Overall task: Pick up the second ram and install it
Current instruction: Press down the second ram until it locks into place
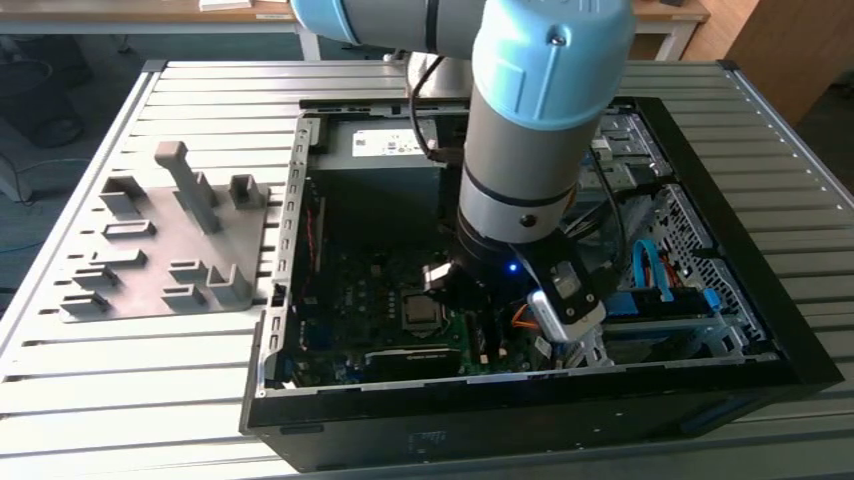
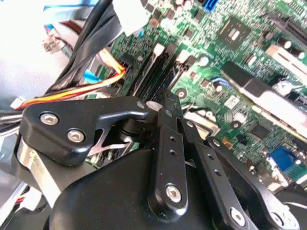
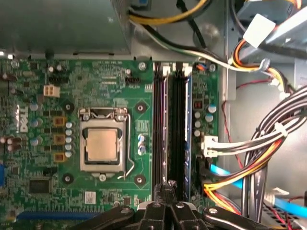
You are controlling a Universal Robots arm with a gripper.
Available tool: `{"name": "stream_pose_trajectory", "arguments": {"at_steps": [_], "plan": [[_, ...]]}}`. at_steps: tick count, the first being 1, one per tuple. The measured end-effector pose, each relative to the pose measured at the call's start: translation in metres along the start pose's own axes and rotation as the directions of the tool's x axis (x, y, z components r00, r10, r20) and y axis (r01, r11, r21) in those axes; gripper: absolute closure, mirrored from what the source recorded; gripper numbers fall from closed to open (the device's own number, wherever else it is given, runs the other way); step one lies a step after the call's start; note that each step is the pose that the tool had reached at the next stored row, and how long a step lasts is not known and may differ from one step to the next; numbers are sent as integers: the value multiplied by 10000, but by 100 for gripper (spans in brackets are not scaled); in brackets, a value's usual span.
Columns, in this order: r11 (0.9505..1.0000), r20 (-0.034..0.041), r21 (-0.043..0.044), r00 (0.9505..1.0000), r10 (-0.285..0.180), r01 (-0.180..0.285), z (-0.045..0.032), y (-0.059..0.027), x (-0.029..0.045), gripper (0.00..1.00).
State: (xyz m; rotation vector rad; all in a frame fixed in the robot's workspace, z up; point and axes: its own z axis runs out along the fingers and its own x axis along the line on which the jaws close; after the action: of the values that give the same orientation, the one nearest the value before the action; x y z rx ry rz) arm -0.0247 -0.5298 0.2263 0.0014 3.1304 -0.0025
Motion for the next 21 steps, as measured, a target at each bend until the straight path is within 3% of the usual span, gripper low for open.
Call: {"name": "stream_pose_trajectory", "arguments": {"at_steps": [13, 16, 19, 21], "plan": [[9999, -1, 131, 10000, -2, 2, 101, -31, 1, 90], [10000, 11, 99, 10000, -1, 1, 59, -27, 0, 90], [9999, 1, 127, 10000, -1, 1, -52, -28, -1, 90], [9999, 1, 146, 10000, 0, 0, -65, 0, 0, 90]]}}
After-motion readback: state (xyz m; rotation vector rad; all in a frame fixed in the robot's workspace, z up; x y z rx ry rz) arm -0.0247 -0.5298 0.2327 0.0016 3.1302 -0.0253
